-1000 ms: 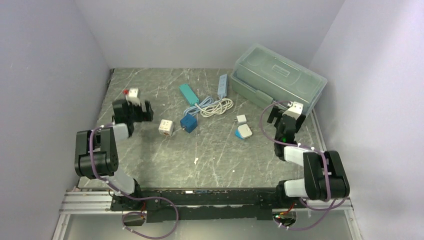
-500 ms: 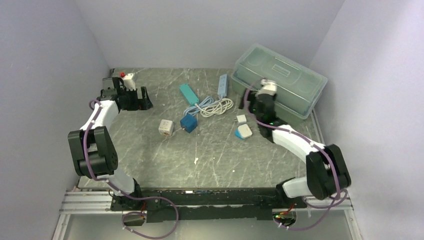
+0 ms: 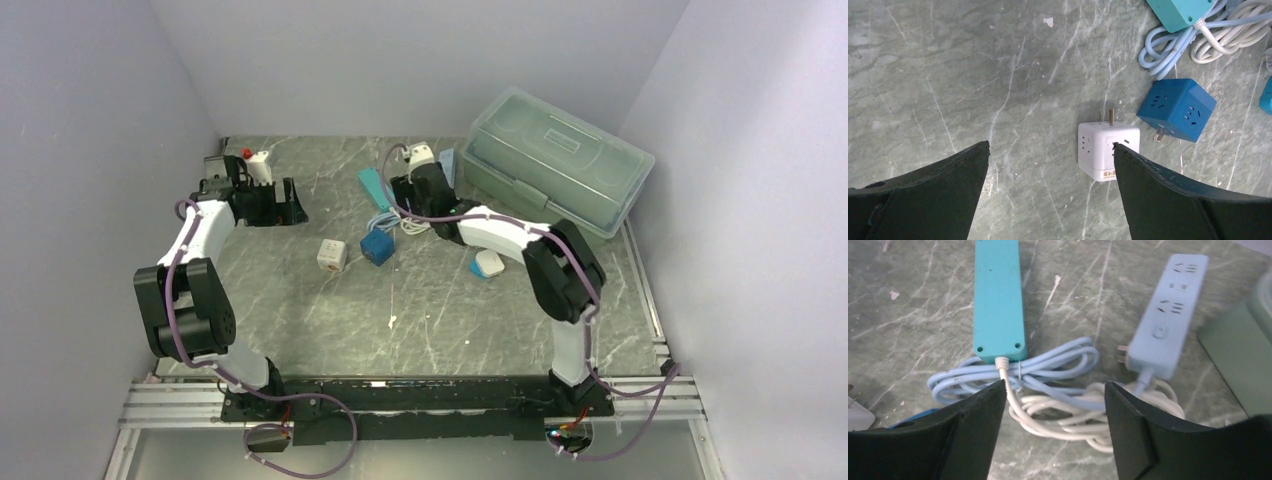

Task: Insert the plug
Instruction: Pick up the socket from the center of the board.

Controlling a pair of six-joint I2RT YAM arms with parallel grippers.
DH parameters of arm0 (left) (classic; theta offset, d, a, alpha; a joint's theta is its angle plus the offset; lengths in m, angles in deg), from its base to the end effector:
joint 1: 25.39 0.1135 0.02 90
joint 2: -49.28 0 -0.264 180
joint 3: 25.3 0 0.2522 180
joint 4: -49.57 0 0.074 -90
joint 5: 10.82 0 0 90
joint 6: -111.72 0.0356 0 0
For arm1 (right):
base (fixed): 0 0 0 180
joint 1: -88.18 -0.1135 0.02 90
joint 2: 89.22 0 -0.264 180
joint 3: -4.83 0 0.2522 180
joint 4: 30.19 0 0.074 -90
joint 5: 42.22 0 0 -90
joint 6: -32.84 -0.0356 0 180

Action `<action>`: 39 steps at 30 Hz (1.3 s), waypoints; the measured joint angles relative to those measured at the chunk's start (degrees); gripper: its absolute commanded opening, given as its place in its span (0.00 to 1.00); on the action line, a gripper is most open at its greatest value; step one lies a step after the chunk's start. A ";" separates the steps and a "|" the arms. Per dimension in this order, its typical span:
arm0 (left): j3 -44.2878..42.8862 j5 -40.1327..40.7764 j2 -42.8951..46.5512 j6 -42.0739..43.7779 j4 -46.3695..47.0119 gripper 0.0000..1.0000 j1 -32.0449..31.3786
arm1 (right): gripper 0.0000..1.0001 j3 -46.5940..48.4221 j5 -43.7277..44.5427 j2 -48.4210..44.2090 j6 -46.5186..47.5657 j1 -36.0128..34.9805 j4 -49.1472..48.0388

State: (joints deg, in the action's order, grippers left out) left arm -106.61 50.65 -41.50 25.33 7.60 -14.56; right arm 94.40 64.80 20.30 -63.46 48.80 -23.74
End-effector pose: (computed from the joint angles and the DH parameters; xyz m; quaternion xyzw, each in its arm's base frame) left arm 0.3352 0.0468 0.2537 0.0236 0.9181 -0.1905 0.3467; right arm 0.3483 0.2724 0.2282 -0.1645 0.8280 0.0864 0.5291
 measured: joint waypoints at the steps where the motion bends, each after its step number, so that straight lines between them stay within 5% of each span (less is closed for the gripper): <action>1: 0.00 -0.13 0.00 0.07 -0.17 0.99 0.02 | 0.69 2.25 -0.66 1.99 0.42 0.07 0.96; 13: -1.92 -0.39 0.00 0.24 -2.05 0.97 0.02 | 0.63 15.76 -7.34 15.78 2.49 -0.24 9.22; 20: -2.49 -0.63 0.00 0.22 -3.26 0.96 0.02 | 0.30 18.80 -8.90 17.94 2.64 -0.44 10.60; 24: -3.28 -0.70 0.00 0.24 -3.48 0.96 0.02 | 0.41 19.65 -9.01 18.86 2.51 -0.70 10.47; 30: -3.50 -0.61 0.00 0.35 -4.09 0.96 0.04 | 0.36 19.93 -8.96 19.02 2.32 -0.85 10.69; 32: -3.50 -0.59 0.00 0.42 -4.22 0.96 0.04 | 0.28 19.93 -8.94 19.02 2.01 -0.94 10.67; 34: -3.50 -0.59 0.00 0.44 -4.26 0.97 0.09 | 0.03 19.93 -9.07 19.06 1.51 -1.07 10.64; 39: -3.50 -0.59 0.96 0.37 -4.28 1.00 0.09 | 0.00 20.04 -8.66 19.06 0.61 -1.36 10.80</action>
State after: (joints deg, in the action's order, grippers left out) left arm -110.11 50.06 -40.54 25.71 3.32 -14.47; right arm 114.44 56.14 39.36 -62.85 47.45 -12.94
